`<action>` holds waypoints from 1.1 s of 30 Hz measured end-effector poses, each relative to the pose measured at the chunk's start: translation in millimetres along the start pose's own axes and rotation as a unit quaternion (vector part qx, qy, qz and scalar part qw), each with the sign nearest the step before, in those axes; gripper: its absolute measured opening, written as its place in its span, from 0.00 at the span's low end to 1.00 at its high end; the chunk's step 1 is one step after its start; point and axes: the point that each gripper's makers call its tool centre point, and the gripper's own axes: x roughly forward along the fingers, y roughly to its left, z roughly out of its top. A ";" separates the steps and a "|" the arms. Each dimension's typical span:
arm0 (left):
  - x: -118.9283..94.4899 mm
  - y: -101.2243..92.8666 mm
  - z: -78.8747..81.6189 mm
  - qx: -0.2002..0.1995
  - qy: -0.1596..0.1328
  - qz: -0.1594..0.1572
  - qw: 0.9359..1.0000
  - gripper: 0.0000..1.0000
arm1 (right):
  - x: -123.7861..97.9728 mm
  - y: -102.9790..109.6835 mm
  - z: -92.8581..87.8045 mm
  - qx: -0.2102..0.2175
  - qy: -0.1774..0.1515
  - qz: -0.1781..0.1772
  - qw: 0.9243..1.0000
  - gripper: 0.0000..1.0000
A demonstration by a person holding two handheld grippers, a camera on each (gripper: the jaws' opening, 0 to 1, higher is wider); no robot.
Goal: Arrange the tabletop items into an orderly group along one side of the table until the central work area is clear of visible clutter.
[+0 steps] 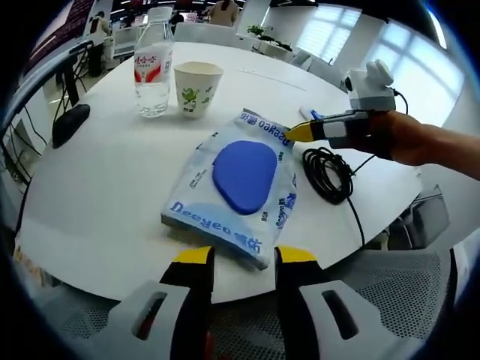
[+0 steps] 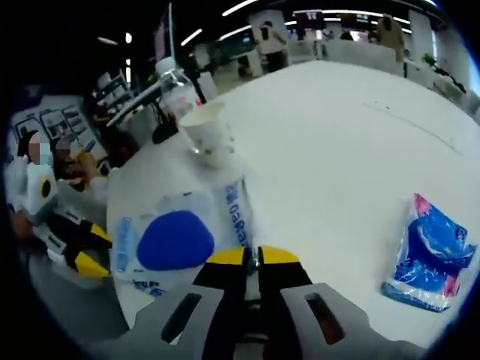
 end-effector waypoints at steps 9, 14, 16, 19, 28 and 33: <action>0.5 0.6 -0.6 -0.002 0.002 0.000 1.000 0.30 | -14.6 13.8 -5.6 -0.029 -0.001 0.001 1.000 0.00; 0.2 2.8 0.7 -0.004 -0.002 0.005 1.000 0.28 | -24.6 18.7 -10.1 -0.022 -0.008 -0.003 1.000 0.00; -0.1 4.1 1.0 -0.005 -0.003 0.007 1.000 0.27 | -28.1 19.2 -12.2 -0.015 -0.009 -0.006 1.000 0.00; -0.4 5.2 1.5 -0.008 -0.006 0.009 1.000 0.27 | -36.2 21.8 -18.3 -0.001 -0.014 -0.011 1.000 0.00; -1.6 7.8 0.3 -0.012 -0.005 0.013 1.000 0.25 | -63.8 30.6 -45.0 0.056 -0.029 -0.026 0.998 0.00; -0.5 7.7 -1.8 -0.008 0.002 0.014 1.000 0.25 | -73.7 42.2 -66.4 0.061 -0.020 -0.027 0.998 0.00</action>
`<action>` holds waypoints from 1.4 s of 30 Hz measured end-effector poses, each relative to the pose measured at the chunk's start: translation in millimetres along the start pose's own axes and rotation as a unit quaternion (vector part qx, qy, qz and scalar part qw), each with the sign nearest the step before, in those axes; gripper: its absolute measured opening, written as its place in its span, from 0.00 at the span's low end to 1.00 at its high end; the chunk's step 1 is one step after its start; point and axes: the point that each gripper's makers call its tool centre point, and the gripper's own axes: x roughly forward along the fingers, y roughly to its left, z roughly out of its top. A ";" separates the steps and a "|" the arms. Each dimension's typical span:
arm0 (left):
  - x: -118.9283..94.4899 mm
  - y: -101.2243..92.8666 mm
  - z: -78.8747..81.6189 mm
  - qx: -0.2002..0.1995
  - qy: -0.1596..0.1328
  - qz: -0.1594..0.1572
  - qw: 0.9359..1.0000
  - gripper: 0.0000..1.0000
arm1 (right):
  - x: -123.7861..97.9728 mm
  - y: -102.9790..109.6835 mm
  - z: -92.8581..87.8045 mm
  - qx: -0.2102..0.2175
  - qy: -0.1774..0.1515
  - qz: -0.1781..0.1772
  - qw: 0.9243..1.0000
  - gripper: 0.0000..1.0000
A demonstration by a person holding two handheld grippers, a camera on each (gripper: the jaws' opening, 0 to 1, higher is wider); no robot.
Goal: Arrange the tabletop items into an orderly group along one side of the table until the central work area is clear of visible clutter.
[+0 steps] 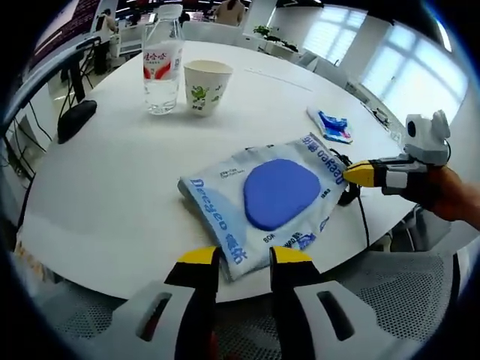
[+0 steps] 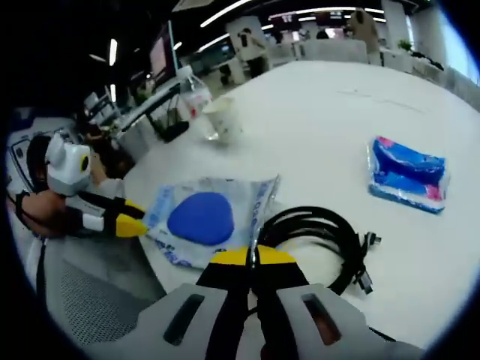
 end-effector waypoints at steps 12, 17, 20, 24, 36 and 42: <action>0.9 -0.1 -3.3 0.008 0.008 0.000 1.000 0.23 | -18.2 13.2 -22.7 0.017 0.008 0.010 1.000 0.00; 0.8 1.5 -4.8 0.009 0.012 0.004 1.000 0.22 | -23.2 13.5 -27.2 -0.001 0.014 0.011 1.000 0.01; 1.0 2.4 -5.6 0.011 0.014 0.007 1.000 0.21 | -21.8 7.4 -27.9 0.014 0.016 0.006 1.000 0.06; 0.7 5.3 -10.2 0.013 0.025 0.013 1.000 0.21 | -20.3 4.9 -22.4 0.013 0.015 0.005 1.000 0.11; 1.6 7.9 -12.3 0.014 0.030 0.021 0.999 0.16 | -4.6 8.6 -16.2 0.016 0.014 0.014 1.000 0.14; 2.9 9.0 -14.3 0.013 0.034 0.024 0.999 0.10 | -4.0 7.8 -17.6 0.030 0.008 0.004 1.000 0.01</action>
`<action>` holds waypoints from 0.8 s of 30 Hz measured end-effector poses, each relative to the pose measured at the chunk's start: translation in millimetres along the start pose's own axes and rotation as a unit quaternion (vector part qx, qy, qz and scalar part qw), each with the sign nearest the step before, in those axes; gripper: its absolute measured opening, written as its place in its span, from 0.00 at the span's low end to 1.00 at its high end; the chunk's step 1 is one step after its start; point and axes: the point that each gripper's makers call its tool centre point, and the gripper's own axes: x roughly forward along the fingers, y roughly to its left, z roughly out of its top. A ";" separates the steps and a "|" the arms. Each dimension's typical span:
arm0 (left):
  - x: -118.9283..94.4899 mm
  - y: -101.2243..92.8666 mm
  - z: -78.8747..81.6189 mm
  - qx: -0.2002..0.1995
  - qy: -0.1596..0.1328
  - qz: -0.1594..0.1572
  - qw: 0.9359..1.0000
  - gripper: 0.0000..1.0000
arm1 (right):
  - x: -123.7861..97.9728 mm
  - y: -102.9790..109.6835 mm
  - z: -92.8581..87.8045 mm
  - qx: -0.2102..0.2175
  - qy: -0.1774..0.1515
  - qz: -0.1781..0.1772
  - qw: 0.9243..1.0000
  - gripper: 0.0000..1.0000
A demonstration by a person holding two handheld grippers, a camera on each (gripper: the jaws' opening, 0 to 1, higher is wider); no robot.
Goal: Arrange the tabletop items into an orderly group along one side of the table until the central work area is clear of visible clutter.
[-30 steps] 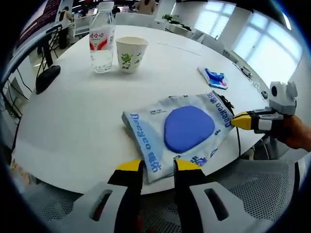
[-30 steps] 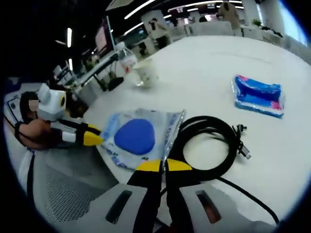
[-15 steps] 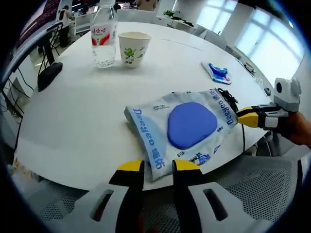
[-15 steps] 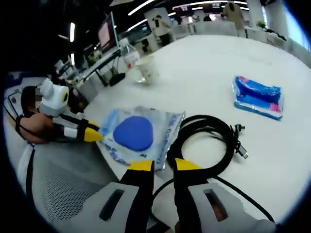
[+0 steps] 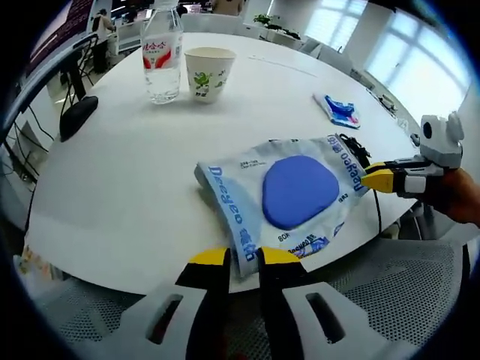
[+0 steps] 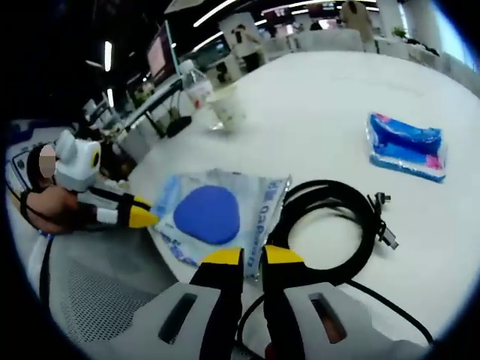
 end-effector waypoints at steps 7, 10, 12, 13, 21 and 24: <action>-0.3 -7.5 3.9 -0.014 -0.006 -0.021 1.000 0.00 | -8.6 -3.0 6.9 0.016 -0.016 0.001 1.000 0.00; -1.7 -10.9 8.0 -0.017 -0.011 -0.027 0.999 0.00 | -13.4 -2.5 12.4 0.006 -0.020 0.005 1.000 0.00; -2.5 -11.8 14.3 -0.023 -0.016 -0.030 0.999 0.00 | -16.6 -4.2 19.3 0.012 -0.031 0.009 0.999 0.00; -3.2 -13.3 20.3 -0.027 -0.021 -0.033 0.999 0.00 | -18.4 -6.2 24.6 0.021 -0.040 0.010 0.999 0.00; 3.2 -21.8 68.6 -0.019 -0.051 -0.052 0.997 0.00 | -28.1 -24.8 46.0 0.024 -0.061 -0.007 0.998 0.00; 12.1 -28.3 88.6 -0.017 -0.047 -0.082 0.995 0.00 | -30.0 -37.7 55.1 0.027 -0.068 -0.020 0.997 0.00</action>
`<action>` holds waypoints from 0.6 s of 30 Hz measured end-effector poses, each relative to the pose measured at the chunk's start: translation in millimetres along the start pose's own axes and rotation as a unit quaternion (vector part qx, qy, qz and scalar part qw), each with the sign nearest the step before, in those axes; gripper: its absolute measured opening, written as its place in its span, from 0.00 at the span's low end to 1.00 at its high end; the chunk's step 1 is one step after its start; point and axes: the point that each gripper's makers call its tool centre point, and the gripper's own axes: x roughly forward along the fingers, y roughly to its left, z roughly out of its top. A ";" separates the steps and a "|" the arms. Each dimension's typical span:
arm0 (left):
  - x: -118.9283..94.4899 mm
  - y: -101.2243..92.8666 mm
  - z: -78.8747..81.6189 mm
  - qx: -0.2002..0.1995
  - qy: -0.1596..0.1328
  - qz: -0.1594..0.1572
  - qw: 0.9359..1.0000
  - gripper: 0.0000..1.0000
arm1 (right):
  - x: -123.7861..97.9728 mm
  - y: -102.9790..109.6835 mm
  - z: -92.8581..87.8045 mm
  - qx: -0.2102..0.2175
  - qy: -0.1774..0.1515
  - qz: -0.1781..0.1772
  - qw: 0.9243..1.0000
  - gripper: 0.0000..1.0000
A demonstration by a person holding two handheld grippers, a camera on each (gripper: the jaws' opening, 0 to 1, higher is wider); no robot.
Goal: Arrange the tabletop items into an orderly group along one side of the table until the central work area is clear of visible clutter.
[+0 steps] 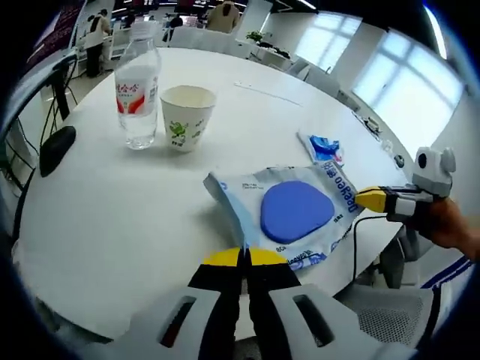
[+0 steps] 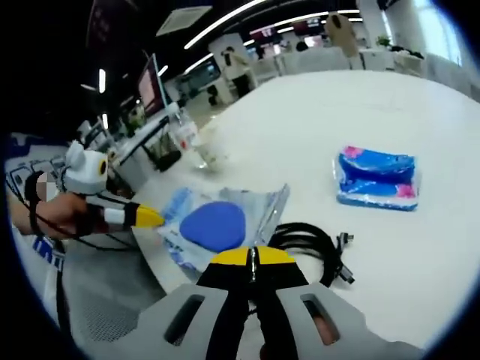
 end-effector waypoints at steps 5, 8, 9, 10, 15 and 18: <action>14.3 1.6 27.4 -0.005 -0.014 -0.004 1.000 0.00 | 3.6 -14.6 11.3 0.004 -0.006 -0.017 1.000 0.00; 21.7 3.0 38.0 -0.006 -0.021 0.000 1.000 0.00 | 9.7 -19.2 16.6 -0.010 -0.003 -0.021 1.000 0.00; 24.8 3.4 41.3 -0.009 -0.023 0.001 1.000 0.00 | 11.5 -21.1 18.7 -0.012 -0.002 -0.022 1.000 0.00; 26.7 3.4 42.8 -0.011 -0.023 0.002 1.000 0.00 | 13.3 -24.0 22.4 -0.012 -0.003 -0.024 1.000 0.00; 39.1 3.6 50.9 -0.050 -0.034 0.012 0.998 0.00 | 21.7 -34.2 37.0 0.000 -0.013 -0.033 0.999 0.00; 45.6 5.7 56.1 -0.076 -0.043 0.020 0.996 0.00 | 27.5 -41.2 41.1 0.002 -0.011 -0.038 0.999 0.00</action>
